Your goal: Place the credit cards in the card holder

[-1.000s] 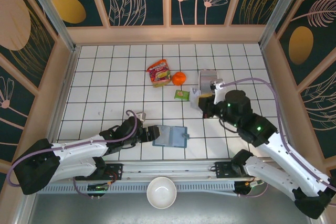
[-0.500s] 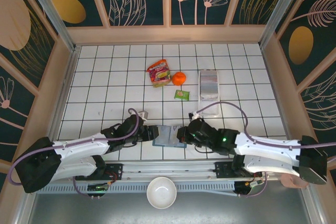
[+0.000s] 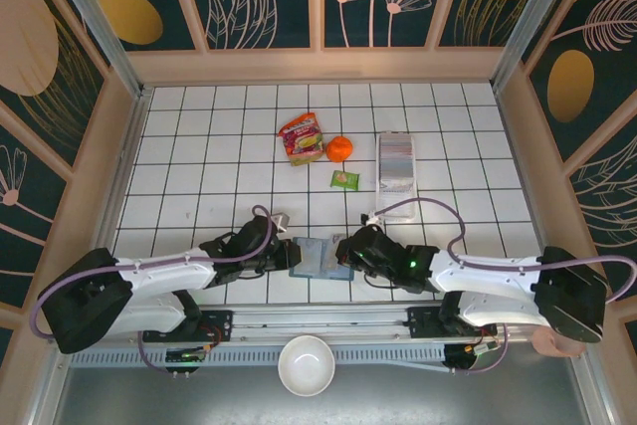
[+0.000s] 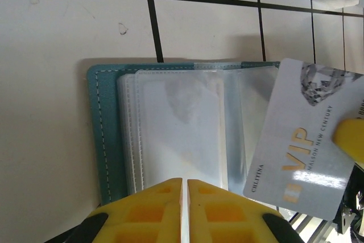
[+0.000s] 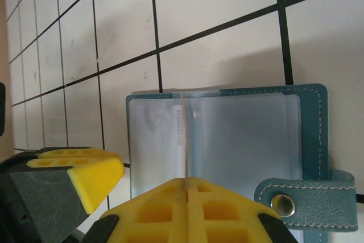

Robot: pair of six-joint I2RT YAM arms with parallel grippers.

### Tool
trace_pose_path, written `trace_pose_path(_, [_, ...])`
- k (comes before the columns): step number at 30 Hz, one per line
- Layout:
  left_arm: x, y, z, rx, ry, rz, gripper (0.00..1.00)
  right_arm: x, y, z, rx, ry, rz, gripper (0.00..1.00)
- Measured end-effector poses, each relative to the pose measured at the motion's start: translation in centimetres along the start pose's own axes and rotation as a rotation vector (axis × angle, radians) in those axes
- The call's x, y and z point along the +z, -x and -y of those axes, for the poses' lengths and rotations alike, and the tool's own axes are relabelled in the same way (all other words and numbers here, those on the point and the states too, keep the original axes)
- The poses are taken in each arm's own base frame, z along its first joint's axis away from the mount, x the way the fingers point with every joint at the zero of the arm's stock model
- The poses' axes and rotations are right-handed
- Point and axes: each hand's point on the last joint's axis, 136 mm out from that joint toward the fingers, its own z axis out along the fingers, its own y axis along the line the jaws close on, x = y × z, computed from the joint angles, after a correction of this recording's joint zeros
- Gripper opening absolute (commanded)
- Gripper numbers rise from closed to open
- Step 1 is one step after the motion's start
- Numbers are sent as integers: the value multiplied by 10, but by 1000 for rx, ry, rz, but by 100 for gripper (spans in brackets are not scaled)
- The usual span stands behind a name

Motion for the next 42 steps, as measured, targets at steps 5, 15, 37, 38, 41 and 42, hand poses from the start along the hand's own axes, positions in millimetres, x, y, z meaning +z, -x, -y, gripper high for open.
trace_pose_path(5, [6,-5,-4,-4,12,-27,6,8,0,1,2,-5,-1,0])
trace_pose_path(15, [7,-5,-5,-5,13,-25,3,13,-2,-5,5,18,-12,0])
trace_pose_path(37, [3,1,-16,-6,61,23,1,23,-18,-2,-4,3,-91,0])
trace_pose_path(38, [3,0,-17,-6,63,22,1,24,-18,-3,-7,3,-95,0])
trace_pose_path(41, [4,-1,-19,-7,69,18,0,26,-20,-5,-19,1,-106,0])
trace_pose_path(42, [4,-1,-19,-8,69,18,0,26,-21,-5,-25,2,-112,0])
